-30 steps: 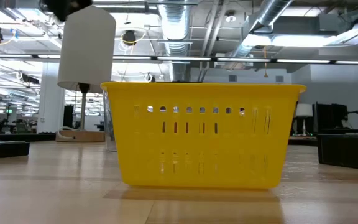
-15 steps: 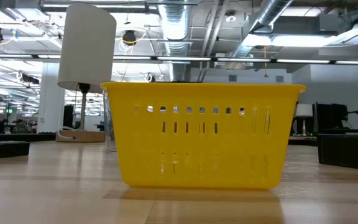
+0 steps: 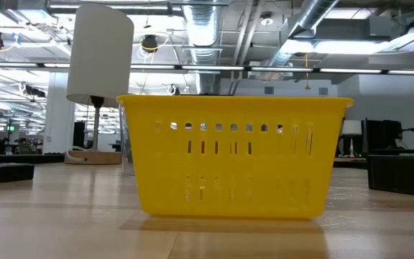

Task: Pick & Place Office items
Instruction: Put the blue charger adapter into the transparent bin

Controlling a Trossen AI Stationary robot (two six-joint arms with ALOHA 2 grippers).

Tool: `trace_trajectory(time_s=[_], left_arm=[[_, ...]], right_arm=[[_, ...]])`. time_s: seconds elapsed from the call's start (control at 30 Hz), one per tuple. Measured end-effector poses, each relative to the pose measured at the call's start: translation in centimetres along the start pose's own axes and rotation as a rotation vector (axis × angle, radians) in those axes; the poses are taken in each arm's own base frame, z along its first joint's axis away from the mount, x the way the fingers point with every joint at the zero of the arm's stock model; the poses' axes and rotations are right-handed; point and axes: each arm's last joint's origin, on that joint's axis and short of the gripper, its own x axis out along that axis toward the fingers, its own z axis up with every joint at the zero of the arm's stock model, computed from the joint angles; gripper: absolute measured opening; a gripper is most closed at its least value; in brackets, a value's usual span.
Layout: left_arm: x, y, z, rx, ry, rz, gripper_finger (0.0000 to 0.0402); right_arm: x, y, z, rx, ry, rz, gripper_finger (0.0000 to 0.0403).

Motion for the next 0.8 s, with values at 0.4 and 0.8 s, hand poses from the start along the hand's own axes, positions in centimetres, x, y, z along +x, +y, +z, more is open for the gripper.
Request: trace_trajectory(time_s=[0.4, 0.8], left_arm=[[2.5, -0.7, 0.8, 0.085, 0.018, 0.067, 0.0299], [2.6, -0.9, 0.9, 0.037, 0.017, 0.047, 0.0298]], right_arm=[[0.1, 0.2, -0.3, 0.003, 0.009, 0.005, 0.0265], [-0.4, 0.6, -0.4, 0.025, 0.014, 0.035, 0.0265]])
